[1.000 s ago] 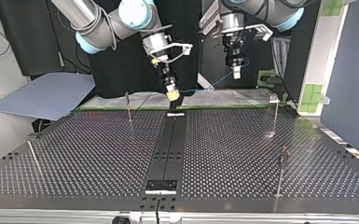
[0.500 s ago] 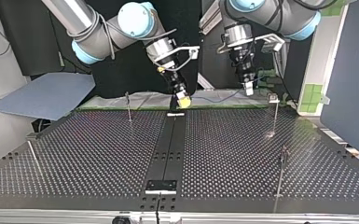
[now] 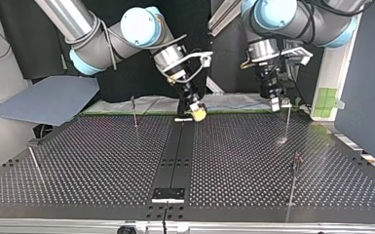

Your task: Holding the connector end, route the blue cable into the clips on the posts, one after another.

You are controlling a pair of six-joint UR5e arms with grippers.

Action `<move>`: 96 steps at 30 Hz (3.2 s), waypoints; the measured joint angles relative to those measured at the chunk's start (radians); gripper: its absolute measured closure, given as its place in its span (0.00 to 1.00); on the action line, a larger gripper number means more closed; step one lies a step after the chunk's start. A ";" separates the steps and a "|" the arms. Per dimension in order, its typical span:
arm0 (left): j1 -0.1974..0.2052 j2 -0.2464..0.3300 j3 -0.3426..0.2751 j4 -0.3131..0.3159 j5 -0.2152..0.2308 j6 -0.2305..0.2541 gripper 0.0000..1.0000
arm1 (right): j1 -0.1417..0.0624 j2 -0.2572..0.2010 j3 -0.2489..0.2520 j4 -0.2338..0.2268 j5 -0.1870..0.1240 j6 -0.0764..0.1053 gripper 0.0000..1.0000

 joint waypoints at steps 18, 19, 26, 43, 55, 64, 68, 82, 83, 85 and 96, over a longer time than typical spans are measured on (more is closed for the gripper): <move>0.083 0.024 0.132 -0.077 0.029 -0.027 1.00 | 0.000 0.009 -0.070 0.014 -0.028 0.048 1.00; 0.084 0.024 0.138 -0.079 0.029 -0.028 1.00 | 0.000 0.010 -0.076 0.014 -0.032 0.053 1.00; 0.105 0.040 0.167 -0.095 0.043 -0.037 1.00 | 0.005 0.013 -0.130 0.029 -0.056 0.079 1.00; 0.151 0.029 0.240 -0.139 0.095 -0.057 1.00 | 0.014 0.022 -0.230 0.050 -0.079 0.118 1.00; 0.182 0.002 0.279 -0.173 0.124 -0.065 1.00 | 0.026 0.078 -0.283 0.070 -0.082 0.121 1.00; 0.204 0.001 0.295 -0.175 0.154 -0.076 1.00 | 0.027 0.085 -0.313 0.074 -0.083 0.122 1.00; 0.216 -0.008 0.302 -0.176 0.169 -0.087 1.00 | 0.027 0.086 -0.322 0.076 -0.083 0.125 1.00; 0.254 -0.053 0.325 -0.165 0.213 -0.102 1.00 | 0.020 0.089 -0.338 0.079 -0.083 0.135 1.00; 0.258 -0.053 0.325 -0.161 0.219 -0.106 1.00 | 0.020 0.090 -0.339 0.080 -0.083 0.136 1.00; 0.264 -0.053 0.326 -0.155 0.230 -0.112 1.00 | 0.020 0.092 -0.342 0.081 -0.083 0.136 1.00; 0.310 -0.067 0.350 -0.148 0.303 -0.161 1.00 | 0.019 0.127 -0.347 0.087 -0.083 0.133 1.00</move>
